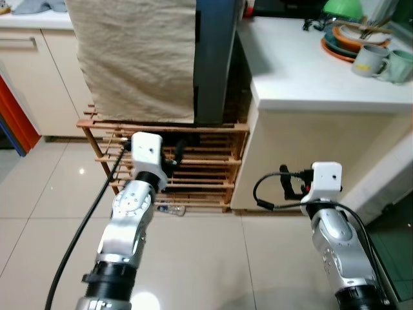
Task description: Restocking fridge
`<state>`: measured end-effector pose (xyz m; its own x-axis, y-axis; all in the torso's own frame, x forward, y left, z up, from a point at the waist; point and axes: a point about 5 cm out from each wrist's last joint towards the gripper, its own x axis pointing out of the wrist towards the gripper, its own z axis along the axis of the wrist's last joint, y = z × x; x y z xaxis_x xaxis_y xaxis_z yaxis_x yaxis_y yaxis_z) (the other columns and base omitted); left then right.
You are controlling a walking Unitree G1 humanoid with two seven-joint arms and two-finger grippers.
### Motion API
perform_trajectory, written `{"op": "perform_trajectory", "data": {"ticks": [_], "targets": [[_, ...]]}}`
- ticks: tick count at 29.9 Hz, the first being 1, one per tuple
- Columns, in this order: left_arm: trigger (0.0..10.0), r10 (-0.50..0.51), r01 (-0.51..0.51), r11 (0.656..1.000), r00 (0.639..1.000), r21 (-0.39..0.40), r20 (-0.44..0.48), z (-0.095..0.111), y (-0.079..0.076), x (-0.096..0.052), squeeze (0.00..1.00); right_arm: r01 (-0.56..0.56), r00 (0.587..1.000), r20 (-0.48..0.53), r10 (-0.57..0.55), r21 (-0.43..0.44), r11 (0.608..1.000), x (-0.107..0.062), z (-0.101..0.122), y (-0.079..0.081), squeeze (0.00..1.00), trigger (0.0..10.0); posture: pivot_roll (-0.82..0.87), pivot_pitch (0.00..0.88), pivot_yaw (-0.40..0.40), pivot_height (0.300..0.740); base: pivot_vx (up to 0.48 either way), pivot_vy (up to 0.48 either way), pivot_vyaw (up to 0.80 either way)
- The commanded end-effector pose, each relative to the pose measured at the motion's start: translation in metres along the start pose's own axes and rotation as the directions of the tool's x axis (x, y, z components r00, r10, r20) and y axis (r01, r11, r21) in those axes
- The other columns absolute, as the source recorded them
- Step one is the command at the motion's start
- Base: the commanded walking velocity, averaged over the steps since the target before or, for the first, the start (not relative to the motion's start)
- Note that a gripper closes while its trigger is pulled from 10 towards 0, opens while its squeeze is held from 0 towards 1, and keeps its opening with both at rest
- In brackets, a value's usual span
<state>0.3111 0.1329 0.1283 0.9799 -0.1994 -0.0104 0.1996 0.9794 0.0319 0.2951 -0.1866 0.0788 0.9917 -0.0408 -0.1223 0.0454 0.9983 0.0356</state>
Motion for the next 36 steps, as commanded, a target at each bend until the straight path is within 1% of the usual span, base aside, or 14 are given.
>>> {"op": "perform_trajectory", "data": {"ticks": [1,4,5,7,10,11,15,19,21,26,33,34,35,36], "targets": [[10.0,0.008,-0.008,1.0,1.0,0.007,-0.005,0.002,0.004,0.002,0.0,0.034,0.999,0.005,-0.034,0.054,0.998,0.003,0.004,-0.001,0.91,10.0,-0.06,0.0,-0.01,0.74,0.431,0.0,0.0],[10.0,0.013,-0.013,1.0,1.0,0.018,-0.013,0.001,0.005,0.002,0.0,0.029,0.999,0.016,-0.029,0.037,0.999,0.004,0.005,0.002,0.91,10.0,-0.06,0.0,-0.01,0.74,0.334,0.336,0.0],[10.0,0.033,-0.034,0.999,0.999,-0.015,-0.039,-0.003,0.01,0.003,0.0,0.031,0.999,0.005,-0.031,0.025,0.999,0.005,0.003,0.003,0.91,10.0,-0.05,0.0,-0.015,0.74,0.0,0.48,0.0],[10.0,0.04,-0.041,0.999,0.998,-0.028,-0.047,-0.004,0.011,0.003,0.0,0.031,1.0,-0.002,-0.031,0.023,0.999,0.006,0.002,0.003,0.91,10.0,-0.05,0.0,-0.015,0.74,0.0,0.48,0.0],[10.0,0.064,-0.067,0.997,0.996,-0.044,-0.064,-0.007,0.016,0.005,0.0,0.025,1.0,0.005,-0.025,0.015,1.0,0.008,0.002,0.003,0.91,10.0,-0.05,0.0,-0.021,0.74,0.0,0.48,-0.74],[10.0,0.067,-0.07,0.996,0.996,-0.048,-0.067,-0.008,0.017,0.005,0.0,0.017,1.0,0.011,-0.017,-0.001,1.0,0.008,0.003,0.004,0.91,10.0,-0.05,0.0,-0.022,0.74,0.0,0.48,-0.8],[10.0,0.068,-0.073,0.995,0.994,-0.065,-0.084,-0.011,0.016,0.009,0.0,0.006,1.0,0.025,-0.006,-0.022,1.0,0.01,0.007,0.004,0.91,10.0,-0.07,0.0,-0.029,0.74,0.0,0.48,-0.8],[10.0,0.067,-0.073,0.995,0.994,-0.063,-0.09,-0.011,0.015,0.013,0.0,0.007,0.999,0.031,-0.006,-0.041,0.999,0.012,0.008,0.0,0.91,10.0,-0.08,0.0,-0.025,0.74,0.0,0.48,-0.8],[10.0,0.098,-0.102,0.994,0.989,-0.03,-0.115,-0.014,0.019,0.014,0.0,0.019,0.999,0.031,-0.018,-0.036,0.999,0.013,0.008,-0.002,0.91,10.0,-0.08,0.0,-0.022,0.74,0.0,0.48,-0.8],[10.0,0.108,-0.111,0.994,0.986,-0.019,-0.129,-0.017,0.023,0.014,0.0,0.018,0.999,0.033,-0.017,-0.036,0.999,0.012,0.007,-0.001,0.91,10.0,-0.08,0.0,-0.008,0.74,0.0,0.48,-0.8],[10.0,0.102,-0.102,0.995,0.984,0.006,-0.145,-0.019,0.025,0.013,0.0,0.012,1.0,0.013,-0.012,-0.02,1.0,0.007,-0.004,0.004,0.91,10.0,-0.07,0.0,0.011,0.74,-0.04,0.454,-0.79],[10.0,0.101,-0.102,0.995,0.984,0.005,-0.146,-0.02,0.026,0.012,0.0,0.014,1.0,-0.003,-0.014,0.009,1.0,0.007,-0.005,0.005,0.91,10.0,-0.07,0.0,0.01,0.74,-0.289,0.386,-0.78],[10.0,0.1,-0.1,0.995,0.984,0.005,-0.145,-0.02,0.026,0.011,0.0,0.035,0.999,-0.029,-0.032,0.089,0.995,0.008,-0.006,0.005,0.92,10.0,-0.07,0.0,0.009,0.74,-0.285,0.39,-0.78],[10.0,0.1,-0.1,0.995,0.984,0.005,-0.145,-0.02,0.026,0.011,0.0,0.035,0.999,-0.029,-0.032,0.089,0.995,0.008,-0.006,0.005,0.92,10.0,-0.07,0.0,0.009,0.74,-0.285,0.39,-0.78]]}}
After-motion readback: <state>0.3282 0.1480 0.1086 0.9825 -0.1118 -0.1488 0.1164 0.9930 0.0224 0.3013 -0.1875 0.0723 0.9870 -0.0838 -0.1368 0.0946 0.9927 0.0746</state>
